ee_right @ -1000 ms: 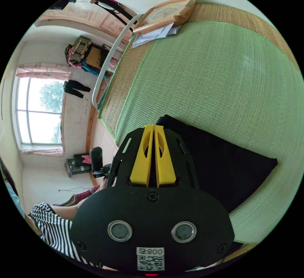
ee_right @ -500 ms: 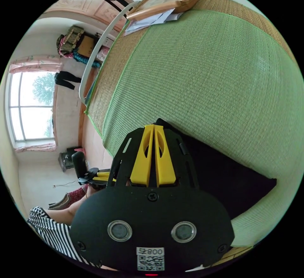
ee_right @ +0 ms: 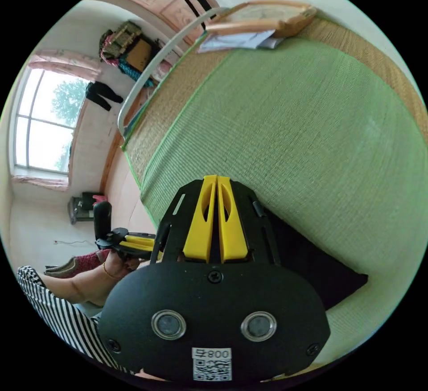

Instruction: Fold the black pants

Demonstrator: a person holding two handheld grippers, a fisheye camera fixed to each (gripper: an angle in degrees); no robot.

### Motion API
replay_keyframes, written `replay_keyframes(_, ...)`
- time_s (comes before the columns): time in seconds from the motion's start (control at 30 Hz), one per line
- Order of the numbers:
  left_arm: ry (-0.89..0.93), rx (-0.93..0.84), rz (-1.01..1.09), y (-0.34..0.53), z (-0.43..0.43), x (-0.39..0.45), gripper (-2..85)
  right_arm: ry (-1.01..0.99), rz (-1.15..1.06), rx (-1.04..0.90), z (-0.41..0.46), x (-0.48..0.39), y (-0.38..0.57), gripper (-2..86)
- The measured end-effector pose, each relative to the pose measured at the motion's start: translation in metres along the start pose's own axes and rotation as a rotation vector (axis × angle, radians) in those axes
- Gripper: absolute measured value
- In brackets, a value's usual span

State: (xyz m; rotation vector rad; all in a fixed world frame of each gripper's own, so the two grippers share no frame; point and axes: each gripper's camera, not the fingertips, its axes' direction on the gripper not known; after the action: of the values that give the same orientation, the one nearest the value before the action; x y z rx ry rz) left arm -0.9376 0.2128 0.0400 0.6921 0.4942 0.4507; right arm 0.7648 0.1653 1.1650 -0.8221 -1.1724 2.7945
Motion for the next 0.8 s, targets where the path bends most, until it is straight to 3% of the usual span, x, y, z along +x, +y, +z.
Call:
replay_keyframes(0.07,-0.017,-0.004,0.006,0.0,-0.001,0.006,4.4,0.017,-0.023,0.026,-0.01,0.001,0.004,3.4)
replay_keyframes(0.23,-0.019,-0.005,0.0,0.002,-0.001,0.01,4.2,-0.019,-0.088,-0.156,0.015,0.007,0.005,8.1)
replay_keyframes(0.4,-0.033,-0.006,0.006,0.005,-0.001,0.02,4.2,0.03,-0.112,-0.209,0.018,0.005,0.013,4.5)
replay_keyframes(0.63,-0.025,0.016,0.027,0.007,0.001,0.031,4.2,0.02,-0.082,-0.04,-0.044,0.003,0.038,1.4)
replay_keyframes(0.8,-0.017,0.013,-0.016,0.012,0.009,0.03,4.3,0.072,-0.054,-0.06,-0.035,0.004,0.021,0.3)
